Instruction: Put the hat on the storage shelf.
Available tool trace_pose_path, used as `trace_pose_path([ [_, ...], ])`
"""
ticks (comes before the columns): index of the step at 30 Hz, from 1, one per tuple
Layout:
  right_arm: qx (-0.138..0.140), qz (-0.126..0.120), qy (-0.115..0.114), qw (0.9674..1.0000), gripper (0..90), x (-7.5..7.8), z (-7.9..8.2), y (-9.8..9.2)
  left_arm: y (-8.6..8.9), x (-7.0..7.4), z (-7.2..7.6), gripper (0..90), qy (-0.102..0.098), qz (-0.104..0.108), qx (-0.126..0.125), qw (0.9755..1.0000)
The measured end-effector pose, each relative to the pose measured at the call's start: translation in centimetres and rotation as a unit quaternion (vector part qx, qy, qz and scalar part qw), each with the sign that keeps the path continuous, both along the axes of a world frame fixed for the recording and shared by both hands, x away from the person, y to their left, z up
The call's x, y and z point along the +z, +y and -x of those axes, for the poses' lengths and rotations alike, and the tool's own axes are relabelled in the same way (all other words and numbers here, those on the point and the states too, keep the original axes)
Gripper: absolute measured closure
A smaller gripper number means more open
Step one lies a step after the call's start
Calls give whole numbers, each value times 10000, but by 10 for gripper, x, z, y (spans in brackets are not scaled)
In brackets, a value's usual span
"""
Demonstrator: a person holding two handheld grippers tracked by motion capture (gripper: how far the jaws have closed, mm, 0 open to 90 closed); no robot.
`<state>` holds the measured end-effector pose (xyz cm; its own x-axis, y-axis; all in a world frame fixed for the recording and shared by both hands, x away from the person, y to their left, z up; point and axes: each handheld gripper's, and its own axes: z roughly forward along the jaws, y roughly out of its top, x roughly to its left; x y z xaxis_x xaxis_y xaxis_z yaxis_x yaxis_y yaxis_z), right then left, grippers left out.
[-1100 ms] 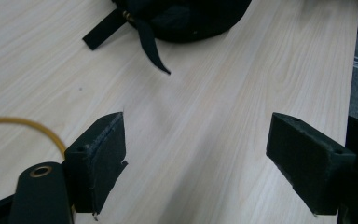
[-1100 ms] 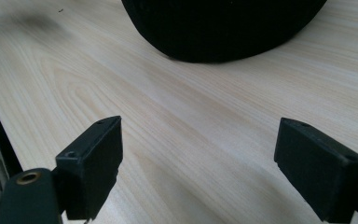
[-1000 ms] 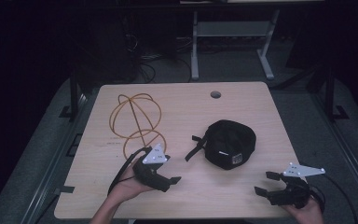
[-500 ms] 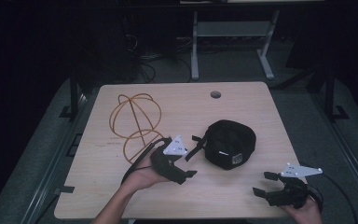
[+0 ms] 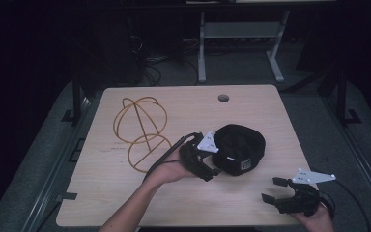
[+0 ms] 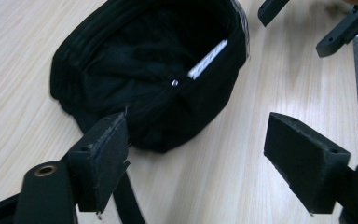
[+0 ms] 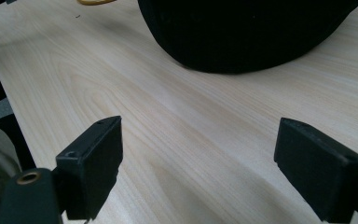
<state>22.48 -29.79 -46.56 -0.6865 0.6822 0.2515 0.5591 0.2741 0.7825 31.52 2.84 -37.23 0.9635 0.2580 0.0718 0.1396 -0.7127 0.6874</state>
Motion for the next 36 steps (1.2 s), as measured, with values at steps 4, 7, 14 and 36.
trace_pose_path([
  [4, -25, -47, -3, 10000, 150, 1, 0, -3, -13, -2, -6, 226, 37, -38, -54, 10000],
  [7, -37, -60, 0, 10000, 150, 1, 0, -4, -21, -3, -9, 213, 54, -134, -106, 9998],
  [14, -93, -128, -26, 9999, 150, 1, -1, -9, -36, -8, -12, 247, 103, -312, -264, 9991],
  [36, 31, 37, -20, 10000, 163, -1, 0, -4, -48, -16, -10, 669, 321, -468, -603, 9966],
])
